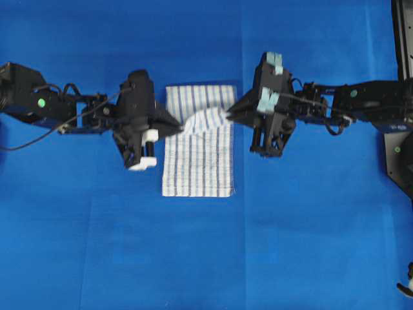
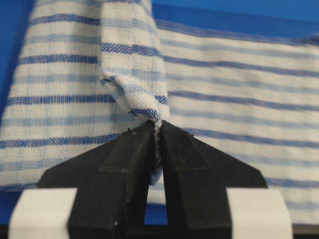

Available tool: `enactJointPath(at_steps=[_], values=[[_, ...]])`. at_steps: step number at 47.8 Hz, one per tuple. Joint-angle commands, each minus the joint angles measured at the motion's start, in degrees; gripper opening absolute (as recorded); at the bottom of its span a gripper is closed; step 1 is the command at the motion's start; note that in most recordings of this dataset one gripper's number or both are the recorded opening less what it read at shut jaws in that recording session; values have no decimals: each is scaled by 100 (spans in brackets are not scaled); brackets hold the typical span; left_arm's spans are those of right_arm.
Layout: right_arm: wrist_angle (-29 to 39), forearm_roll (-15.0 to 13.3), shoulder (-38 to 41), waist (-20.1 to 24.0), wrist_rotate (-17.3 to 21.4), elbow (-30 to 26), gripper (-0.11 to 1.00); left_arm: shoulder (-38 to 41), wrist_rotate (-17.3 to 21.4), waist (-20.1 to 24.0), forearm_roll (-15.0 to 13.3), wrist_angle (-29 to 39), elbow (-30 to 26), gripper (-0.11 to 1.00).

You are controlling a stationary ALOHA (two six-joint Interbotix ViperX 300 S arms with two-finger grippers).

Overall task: Fold the blue towel.
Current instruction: 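Fold the top end down toward the bottom end of the strip, then open both grippers and pull them away from the folded towel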

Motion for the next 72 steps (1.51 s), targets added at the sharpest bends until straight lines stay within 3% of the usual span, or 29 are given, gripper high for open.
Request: enactJointPath(at_steps=[1, 21, 72], values=[[-53, 123, -141, 193, 9, -44, 13, -185, -9, -202, -18, -62, -26, 4], [-18, 396, -97, 791, 9, -26, 13, -167, -18, -712, -26, -53, -26, 4], [9, 606, 149, 1248, 9, -220, 14, -167, -18, -976, -18, -53, 26, 4]])
